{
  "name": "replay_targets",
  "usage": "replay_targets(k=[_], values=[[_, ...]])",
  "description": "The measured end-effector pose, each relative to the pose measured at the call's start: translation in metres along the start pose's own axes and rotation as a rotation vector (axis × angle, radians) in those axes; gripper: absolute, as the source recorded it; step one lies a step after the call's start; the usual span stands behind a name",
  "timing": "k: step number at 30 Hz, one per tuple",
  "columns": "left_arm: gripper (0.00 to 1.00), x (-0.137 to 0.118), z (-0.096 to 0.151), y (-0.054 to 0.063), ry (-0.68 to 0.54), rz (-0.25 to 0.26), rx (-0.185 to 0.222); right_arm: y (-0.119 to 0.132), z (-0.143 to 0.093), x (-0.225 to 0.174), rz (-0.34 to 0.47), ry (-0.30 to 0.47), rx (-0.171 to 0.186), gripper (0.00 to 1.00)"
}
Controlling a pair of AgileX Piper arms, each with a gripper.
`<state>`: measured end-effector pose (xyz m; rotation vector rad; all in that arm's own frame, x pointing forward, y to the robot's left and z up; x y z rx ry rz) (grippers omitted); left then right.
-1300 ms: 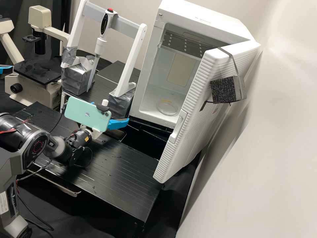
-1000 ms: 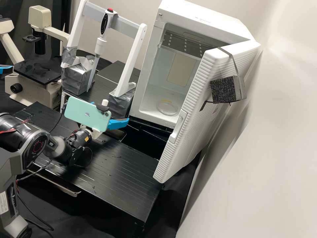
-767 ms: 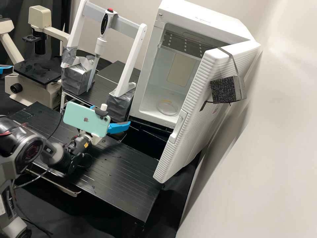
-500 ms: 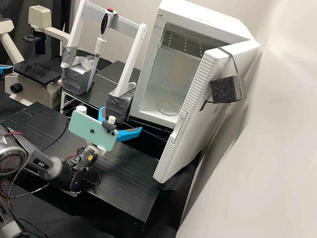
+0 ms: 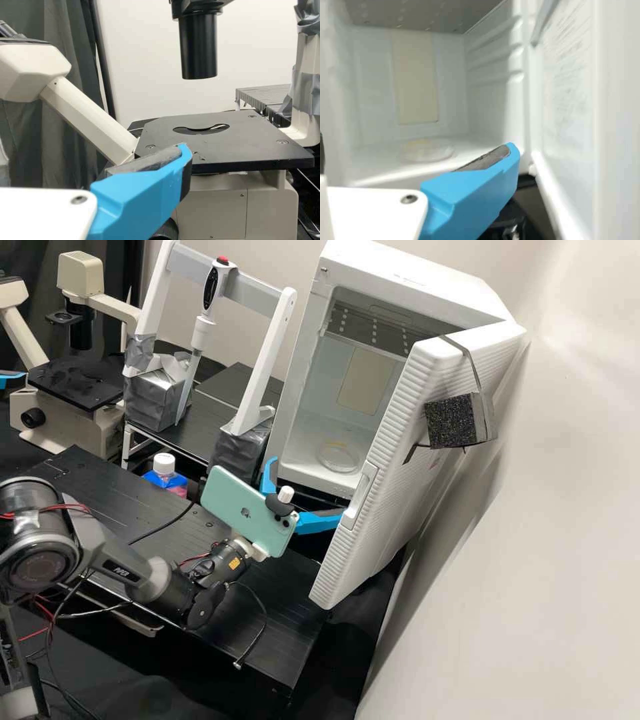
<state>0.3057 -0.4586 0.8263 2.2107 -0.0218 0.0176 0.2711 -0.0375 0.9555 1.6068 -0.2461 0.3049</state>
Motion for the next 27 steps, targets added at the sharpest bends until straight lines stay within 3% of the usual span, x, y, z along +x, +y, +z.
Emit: replay_targets(k=[9, 17, 21, 27], values=[[1.00, 0.000, 0.000, 0.000, 0.000, 0.000, 0.000, 0.001, -0.002, 0.059, -0.009, -0.026, 0.008, 1.00], [1.00, 0.000, 0.000, 0.000, 0.000, 0.000, 0.000, -0.006, -0.003, 0.098, -0.098, -0.002, 0.078, 1.00], [1.00, 0.000, 0.000, 0.000, 0.000, 0.000, 0.000, -0.007, -0.007, 0.108, -0.123, 0.032, 0.092, 1.00], [1.00, 0.000, 0.000, 0.000, 0.000, 0.000, 0.000, -0.016, -0.013, 0.124, -0.160, 0.026, 0.078, 1.00]])
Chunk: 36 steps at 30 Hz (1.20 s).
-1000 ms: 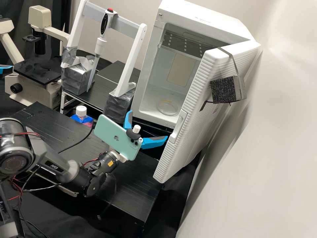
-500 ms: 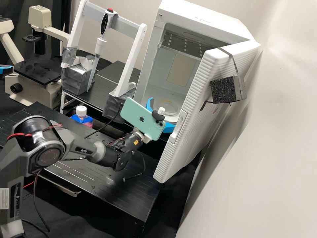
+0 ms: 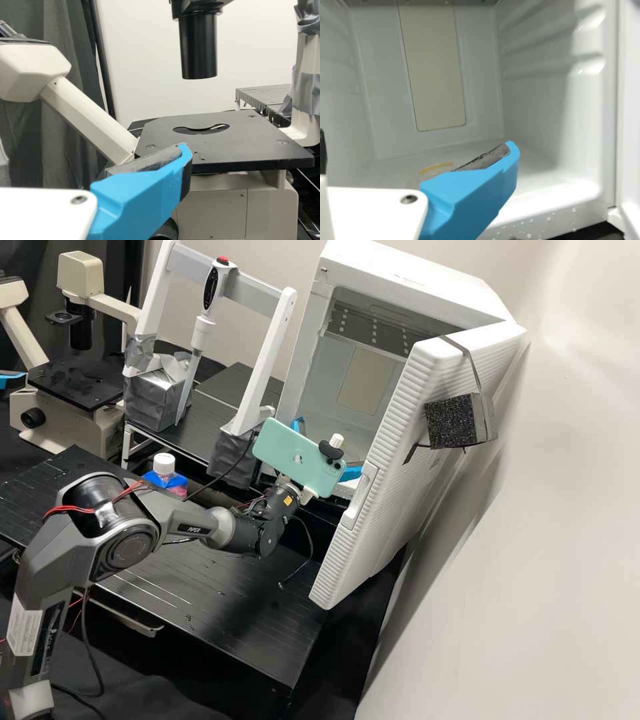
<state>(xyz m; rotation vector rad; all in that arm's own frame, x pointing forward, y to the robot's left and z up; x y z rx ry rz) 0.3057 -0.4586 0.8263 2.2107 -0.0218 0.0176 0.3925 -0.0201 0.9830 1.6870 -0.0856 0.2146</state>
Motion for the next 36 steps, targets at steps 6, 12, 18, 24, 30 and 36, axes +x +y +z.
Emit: replay_targets(k=[6, 12, 18, 24, 30, 36], values=[[1.00, 0.000, 0.000, 0.000, 0.000, 0.000, 0.000, -0.007, 0.003, 0.015, -0.025, -0.038, -0.003, 1.00], [1.00, 0.000, 0.000, 0.000, 0.000, 0.000, 0.000, -0.009, 0.009, 0.025, -0.035, -0.063, -0.005, 1.00], [1.00, 0.000, 0.000, 0.000, 0.000, 0.000, 0.000, -0.015, 0.020, 0.029, -0.053, -0.106, -0.001, 1.00], [1.00, 0.000, 0.000, 0.000, 0.000, 0.000, 0.000, -0.022, 0.023, 0.032, -0.072, -0.118, -0.009, 1.00], [1.00, 0.000, 0.000, 0.000, 0.000, 0.000, 0.000, -0.025, 0.025, 0.035, -0.079, -0.117, -0.036, 1.00], [1.00, 0.000, 0.000, 0.000, 0.000, 0.000, 0.000, -0.028, 0.030, 0.038, -0.090, -0.120, -0.114, 1.00]])
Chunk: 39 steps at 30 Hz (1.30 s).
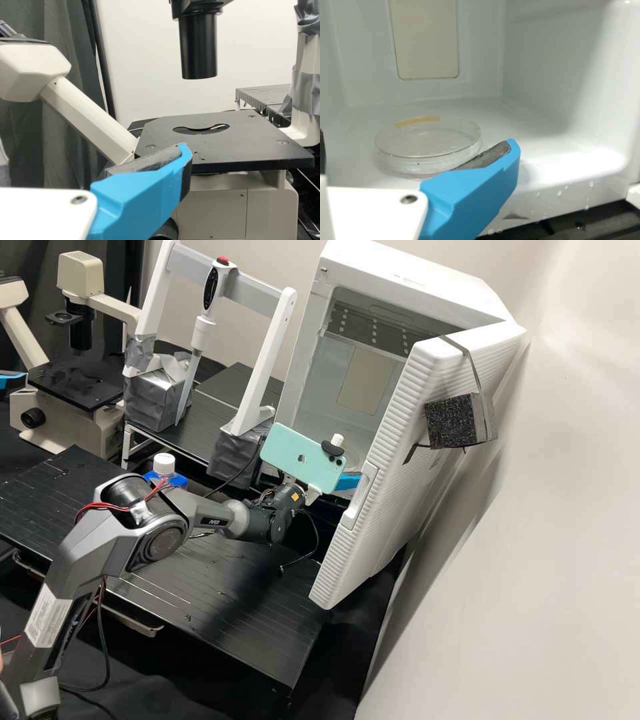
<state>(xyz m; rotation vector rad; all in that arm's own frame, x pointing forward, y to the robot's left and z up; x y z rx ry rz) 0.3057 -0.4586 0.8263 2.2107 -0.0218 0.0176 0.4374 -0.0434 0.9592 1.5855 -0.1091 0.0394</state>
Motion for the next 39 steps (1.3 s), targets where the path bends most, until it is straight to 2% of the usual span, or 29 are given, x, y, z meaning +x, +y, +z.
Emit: replay_targets(k=[3, 20, 26, 27, 39], values=[[1.00, 0.0000, 0.0000, 0.0000, 0.000, 0.000, 0.000, -0.0008, 0.0016, 0.0007, 0.001, -0.005, -0.026, 1.00], [1.00, 0.0000, 0.0000, 0.0000, 0.000, 0.000, 0.000, -0.0008, 0.0074, 0.0098, 0.000, -0.024, -0.027, 1.00], [1.00, 0.0000, 0.0000, 0.0000, 0.000, 0.000, 0.000, -0.0010, 0.0079, 0.0099, 0.000, -0.026, -0.039, 1.00], [1.00, 0.0000, 0.0000, 0.0000, 0.000, 0.000, 0.000, -0.0010, 0.0079, 0.0099, 0.000, -0.026, -0.039, 0.00], [1.00, 0.0000, 0.0000, 0.0000, 0.000, 0.000, 0.000, -0.0009, 0.0084, 0.0100, 0.003, -0.028, -0.036, 0.00]])
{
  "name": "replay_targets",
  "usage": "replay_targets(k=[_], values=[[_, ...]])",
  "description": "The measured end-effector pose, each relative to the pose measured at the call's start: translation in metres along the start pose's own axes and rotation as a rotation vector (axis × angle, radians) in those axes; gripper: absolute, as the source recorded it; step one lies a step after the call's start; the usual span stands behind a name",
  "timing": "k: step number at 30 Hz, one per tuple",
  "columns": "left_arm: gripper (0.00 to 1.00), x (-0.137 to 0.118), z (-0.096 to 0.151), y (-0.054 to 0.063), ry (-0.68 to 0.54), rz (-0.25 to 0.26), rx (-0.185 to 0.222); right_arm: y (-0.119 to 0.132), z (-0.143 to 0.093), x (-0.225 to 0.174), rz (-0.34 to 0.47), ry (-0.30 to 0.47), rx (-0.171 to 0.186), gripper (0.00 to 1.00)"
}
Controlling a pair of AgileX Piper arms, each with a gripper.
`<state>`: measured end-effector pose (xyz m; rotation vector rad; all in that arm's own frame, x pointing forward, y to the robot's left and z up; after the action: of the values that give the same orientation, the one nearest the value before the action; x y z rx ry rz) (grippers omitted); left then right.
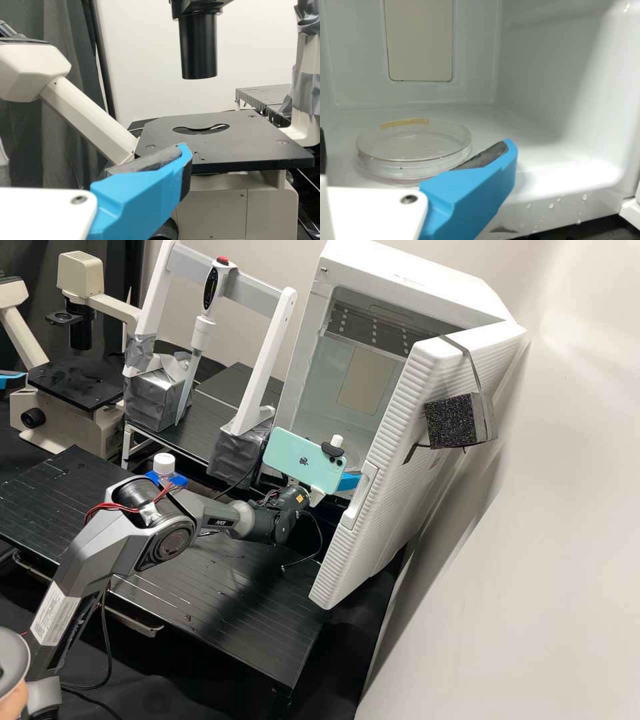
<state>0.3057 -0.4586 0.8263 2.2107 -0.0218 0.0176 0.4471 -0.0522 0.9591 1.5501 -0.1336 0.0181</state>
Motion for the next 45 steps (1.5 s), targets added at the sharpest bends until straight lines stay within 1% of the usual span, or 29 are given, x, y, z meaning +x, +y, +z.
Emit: replay_targets(k=[15, 18, 21, 37, 41, 45], values=[[1.00, 0.000, 0.000, 0.000, 0.000, 0.000, 0.000, -0.003, 0.005, 0.001, -0.001, -0.014, 0.012, 0.00], [1.00, 0.000, 0.000, 0.000, 0.000, 0.000, 0.000, -0.003, 0.005, 0.001, -0.001, -0.014, 0.011, 0.00], [1.00, 0.000, 0.000, 0.000, 0.000, 0.000, 0.000, -0.003, 0.005, 0.001, 0.000, -0.014, 0.000, 0.00], [1.00, 0.000, 0.000, 0.000, 0.000, 0.000, 0.000, -0.004, 0.005, 0.001, 0.001, -0.016, 0.002, 0.00], [1.00, 0.000, 0.000, 0.000, 0.000, 0.000, 0.000, -0.006, 0.005, -0.005, -0.002, -0.018, 0.013, 0.00], [1.00, 0.000, 0.000, 0.000, 0.000, 0.000, 0.000, -0.006, 0.000, -0.016, -0.004, -0.011, 0.017, 0.00]])
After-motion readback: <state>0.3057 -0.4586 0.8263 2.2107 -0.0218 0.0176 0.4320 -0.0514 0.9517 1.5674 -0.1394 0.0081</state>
